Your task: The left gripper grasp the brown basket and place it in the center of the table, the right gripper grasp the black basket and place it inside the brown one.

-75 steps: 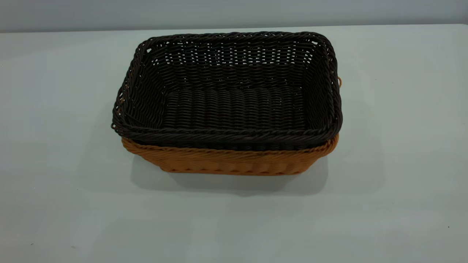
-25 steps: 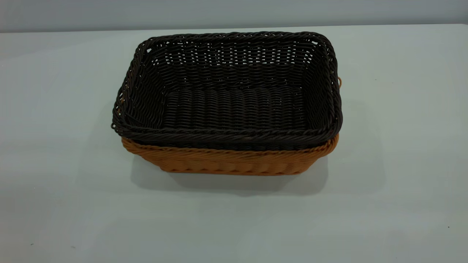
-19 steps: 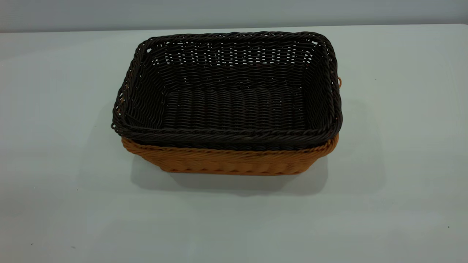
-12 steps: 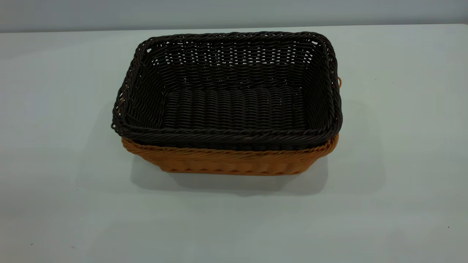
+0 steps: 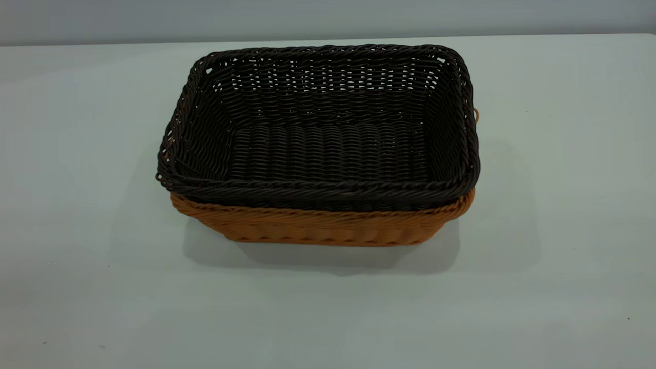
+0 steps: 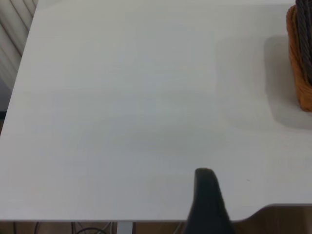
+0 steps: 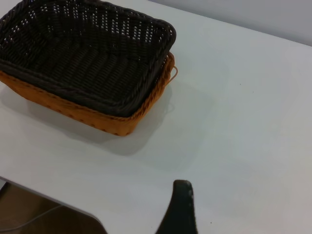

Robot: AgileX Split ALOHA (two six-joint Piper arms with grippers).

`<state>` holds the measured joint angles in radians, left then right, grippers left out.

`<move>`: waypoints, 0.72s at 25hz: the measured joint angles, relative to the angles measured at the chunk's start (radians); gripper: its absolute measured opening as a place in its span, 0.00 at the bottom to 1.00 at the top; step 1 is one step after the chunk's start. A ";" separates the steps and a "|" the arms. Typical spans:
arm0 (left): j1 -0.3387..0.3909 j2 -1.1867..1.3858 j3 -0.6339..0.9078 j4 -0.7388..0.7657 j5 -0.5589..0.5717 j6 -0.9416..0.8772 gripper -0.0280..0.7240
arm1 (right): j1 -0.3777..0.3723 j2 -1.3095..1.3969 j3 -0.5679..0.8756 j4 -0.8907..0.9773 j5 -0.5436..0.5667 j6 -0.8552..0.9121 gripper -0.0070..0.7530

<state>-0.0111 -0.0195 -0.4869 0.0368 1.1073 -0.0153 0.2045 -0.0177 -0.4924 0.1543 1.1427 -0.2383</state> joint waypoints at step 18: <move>0.000 0.000 0.000 0.000 0.000 0.000 0.66 | -0.256 0.000 0.018 -0.135 -0.028 0.170 0.78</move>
<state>-0.0111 -0.0195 -0.4869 0.0368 1.1073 -0.0153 -0.0512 -0.0177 -0.4744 0.0191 1.1148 -0.0679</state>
